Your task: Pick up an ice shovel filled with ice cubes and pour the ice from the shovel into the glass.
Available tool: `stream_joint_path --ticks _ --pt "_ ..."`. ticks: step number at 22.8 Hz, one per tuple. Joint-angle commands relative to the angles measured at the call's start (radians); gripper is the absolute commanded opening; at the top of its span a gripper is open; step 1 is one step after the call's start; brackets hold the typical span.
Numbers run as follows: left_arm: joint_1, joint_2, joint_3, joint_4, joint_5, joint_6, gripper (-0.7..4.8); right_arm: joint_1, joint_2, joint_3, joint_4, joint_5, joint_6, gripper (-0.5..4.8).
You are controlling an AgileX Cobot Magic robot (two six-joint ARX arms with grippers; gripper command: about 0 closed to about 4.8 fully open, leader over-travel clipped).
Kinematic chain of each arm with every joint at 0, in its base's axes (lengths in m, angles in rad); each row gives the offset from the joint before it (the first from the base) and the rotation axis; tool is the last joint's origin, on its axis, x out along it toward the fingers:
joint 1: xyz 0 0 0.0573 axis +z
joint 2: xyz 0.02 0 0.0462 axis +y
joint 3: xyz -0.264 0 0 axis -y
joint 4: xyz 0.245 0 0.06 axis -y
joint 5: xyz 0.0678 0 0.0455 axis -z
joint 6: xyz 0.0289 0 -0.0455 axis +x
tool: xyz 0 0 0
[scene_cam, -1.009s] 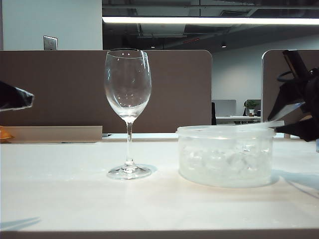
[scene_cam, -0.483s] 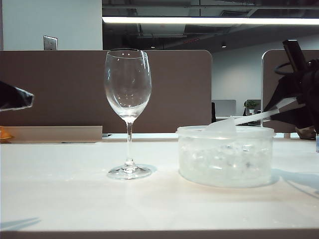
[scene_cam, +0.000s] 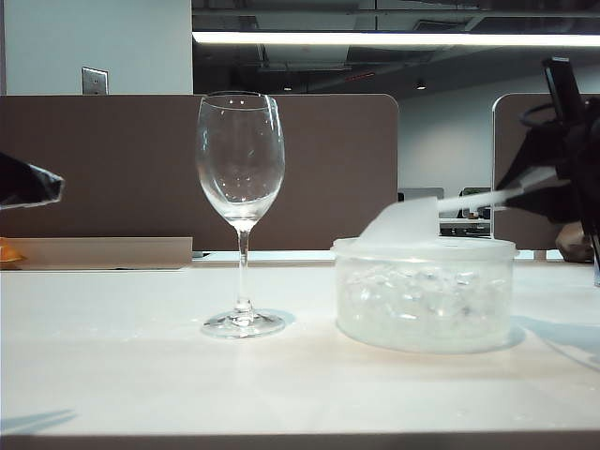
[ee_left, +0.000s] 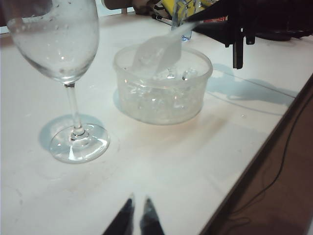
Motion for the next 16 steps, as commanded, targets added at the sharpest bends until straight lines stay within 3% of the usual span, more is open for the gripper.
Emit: stream_joint_path --ticks 1,16 --pt "0.0 0.001 0.001 0.008 0.0 -0.003 0.29 0.0 -0.002 0.002 0.083 0.005 0.003 -0.06" --pt "-0.001 0.001 0.001 0.008 0.0 -0.003 0.29 0.0 -0.003 0.037 0.17 0.032 0.059 -0.06"
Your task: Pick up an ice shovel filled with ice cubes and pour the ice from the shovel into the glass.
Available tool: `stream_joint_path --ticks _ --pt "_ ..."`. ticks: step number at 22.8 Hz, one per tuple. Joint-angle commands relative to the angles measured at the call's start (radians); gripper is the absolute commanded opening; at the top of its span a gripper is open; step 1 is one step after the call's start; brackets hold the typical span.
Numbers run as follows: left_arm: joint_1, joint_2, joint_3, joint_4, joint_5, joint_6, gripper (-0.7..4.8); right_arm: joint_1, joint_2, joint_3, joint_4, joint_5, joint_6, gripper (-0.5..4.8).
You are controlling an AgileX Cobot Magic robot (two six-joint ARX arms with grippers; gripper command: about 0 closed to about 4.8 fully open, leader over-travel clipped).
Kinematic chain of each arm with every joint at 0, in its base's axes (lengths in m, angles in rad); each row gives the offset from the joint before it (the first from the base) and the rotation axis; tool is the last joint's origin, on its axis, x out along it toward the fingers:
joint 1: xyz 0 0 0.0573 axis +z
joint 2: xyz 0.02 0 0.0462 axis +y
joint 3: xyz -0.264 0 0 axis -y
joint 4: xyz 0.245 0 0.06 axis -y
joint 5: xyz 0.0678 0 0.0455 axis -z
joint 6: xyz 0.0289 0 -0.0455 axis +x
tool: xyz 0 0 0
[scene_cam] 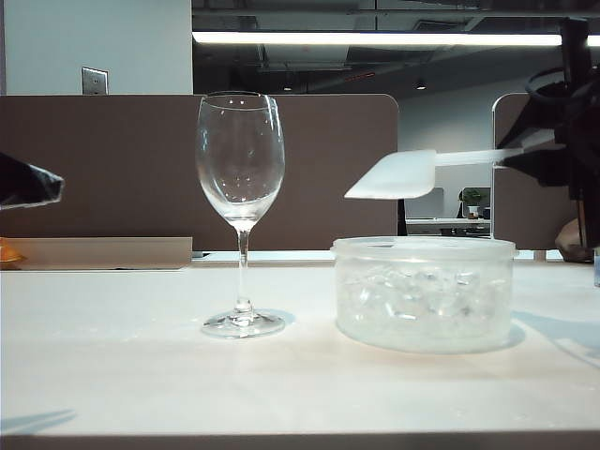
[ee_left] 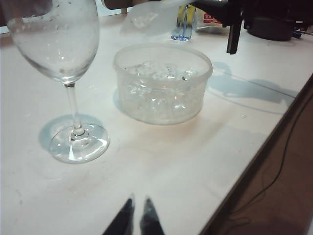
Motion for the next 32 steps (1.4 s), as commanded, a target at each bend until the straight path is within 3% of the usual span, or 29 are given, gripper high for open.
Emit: stream_joint_path --ticks 1,13,32 --pt "-0.001 0.001 0.001 0.008 0.0 -0.003 0.29 0.0 -0.003 0.044 0.023 0.003 0.003 -0.06" --pt "-0.001 0.001 0.001 0.008 0.0 -0.003 0.29 0.015 -0.012 0.303 -0.202 -0.032 -0.028 -0.06" --pt "-0.001 0.001 0.001 0.008 0.0 -0.003 0.29 0.05 -0.122 0.499 -0.55 -0.035 -0.125 -0.06"
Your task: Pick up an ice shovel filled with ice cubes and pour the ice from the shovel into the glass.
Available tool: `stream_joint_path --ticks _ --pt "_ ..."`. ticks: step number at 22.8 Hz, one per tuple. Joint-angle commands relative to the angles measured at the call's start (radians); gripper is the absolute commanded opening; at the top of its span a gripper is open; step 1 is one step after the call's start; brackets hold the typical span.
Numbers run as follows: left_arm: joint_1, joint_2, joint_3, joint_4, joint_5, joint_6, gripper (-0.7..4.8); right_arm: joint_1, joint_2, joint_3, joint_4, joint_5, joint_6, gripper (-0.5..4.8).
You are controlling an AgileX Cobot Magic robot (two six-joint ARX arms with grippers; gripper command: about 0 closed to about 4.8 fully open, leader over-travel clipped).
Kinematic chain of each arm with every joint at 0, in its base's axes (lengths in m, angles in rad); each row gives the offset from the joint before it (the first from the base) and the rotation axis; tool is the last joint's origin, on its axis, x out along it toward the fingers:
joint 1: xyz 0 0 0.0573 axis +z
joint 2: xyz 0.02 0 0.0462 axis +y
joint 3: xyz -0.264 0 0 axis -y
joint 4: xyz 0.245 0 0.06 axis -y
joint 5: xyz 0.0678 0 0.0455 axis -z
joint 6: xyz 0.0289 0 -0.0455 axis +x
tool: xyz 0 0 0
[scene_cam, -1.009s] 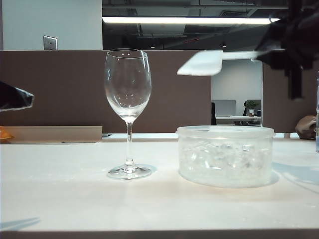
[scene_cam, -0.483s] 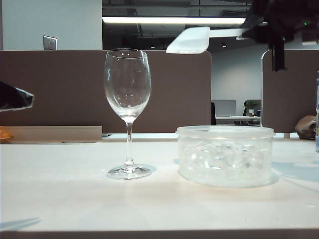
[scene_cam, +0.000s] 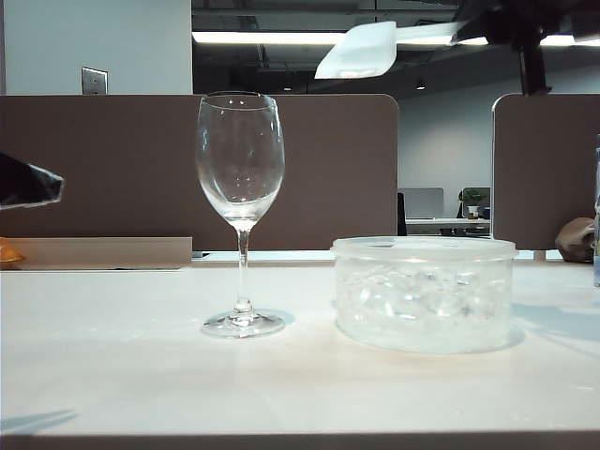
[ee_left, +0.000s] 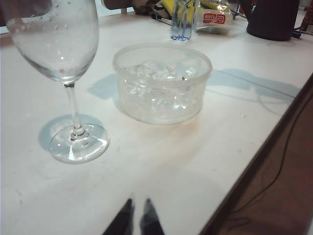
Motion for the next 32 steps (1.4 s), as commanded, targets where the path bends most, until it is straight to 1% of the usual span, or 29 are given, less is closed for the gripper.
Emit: stream_joint_path --ticks 1,3,7,19,29,32 --pt "-0.001 0.001 0.001 0.009 0.0 -0.003 0.29 0.04 -0.012 0.039 -0.03 0.019 -0.024 -0.06" --pt "-0.001 0.001 0.001 0.008 0.0 -0.003 0.29 0.078 -0.011 0.059 -0.068 0.05 -0.024 -0.06" --pt "-0.001 0.001 0.001 0.008 0.0 -0.003 0.29 0.143 -0.011 0.059 -0.082 0.116 -0.024 -0.06" --pt "-0.001 0.001 0.001 0.008 0.0 -0.003 0.29 0.167 -0.011 0.059 -0.081 0.113 -0.024 -0.06" --pt "-0.001 0.001 0.001 0.008 0.0 -0.003 0.29 0.23 -0.011 0.059 -0.106 0.156 -0.034 -0.06" --pt "-0.001 0.001 0.001 0.008 0.0 -0.003 0.29 0.233 -0.011 0.059 -0.113 0.159 -0.04 -0.06"
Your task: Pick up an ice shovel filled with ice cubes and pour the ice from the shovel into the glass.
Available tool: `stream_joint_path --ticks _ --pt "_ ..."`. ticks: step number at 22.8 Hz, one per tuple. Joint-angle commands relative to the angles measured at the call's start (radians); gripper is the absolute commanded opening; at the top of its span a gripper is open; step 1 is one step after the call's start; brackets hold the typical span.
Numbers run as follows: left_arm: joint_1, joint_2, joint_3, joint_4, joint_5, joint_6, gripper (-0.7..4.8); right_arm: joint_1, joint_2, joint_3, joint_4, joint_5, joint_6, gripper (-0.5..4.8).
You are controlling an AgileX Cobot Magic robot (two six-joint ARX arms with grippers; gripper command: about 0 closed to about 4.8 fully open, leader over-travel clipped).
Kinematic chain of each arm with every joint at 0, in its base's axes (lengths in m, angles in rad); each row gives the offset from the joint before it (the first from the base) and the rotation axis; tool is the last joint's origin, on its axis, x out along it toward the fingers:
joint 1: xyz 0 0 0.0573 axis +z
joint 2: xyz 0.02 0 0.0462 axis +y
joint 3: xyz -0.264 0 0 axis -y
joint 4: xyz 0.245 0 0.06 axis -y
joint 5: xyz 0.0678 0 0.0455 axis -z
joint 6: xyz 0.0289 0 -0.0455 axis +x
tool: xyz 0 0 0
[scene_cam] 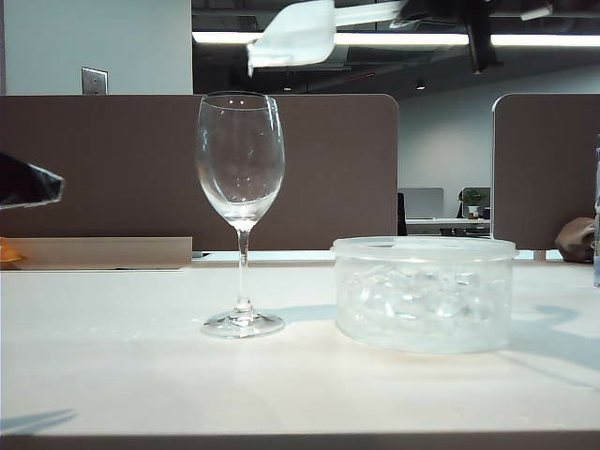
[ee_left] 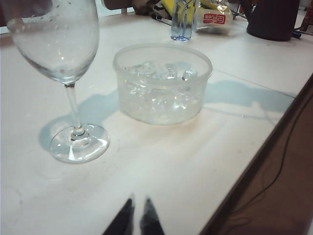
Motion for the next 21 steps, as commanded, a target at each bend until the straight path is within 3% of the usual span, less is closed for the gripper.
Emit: stream_joint_path --ticks 1,21 --pt "-0.001 0.001 0.001 0.008 0.0 -0.003 0.29 0.001 -0.003 0.003 0.009 0.005 -0.01 -0.06" --pt "-0.001 0.001 0.001 0.008 0.0 -0.003 0.29 0.001 -0.003 0.034 -0.098 0.005 -0.06 -0.06"
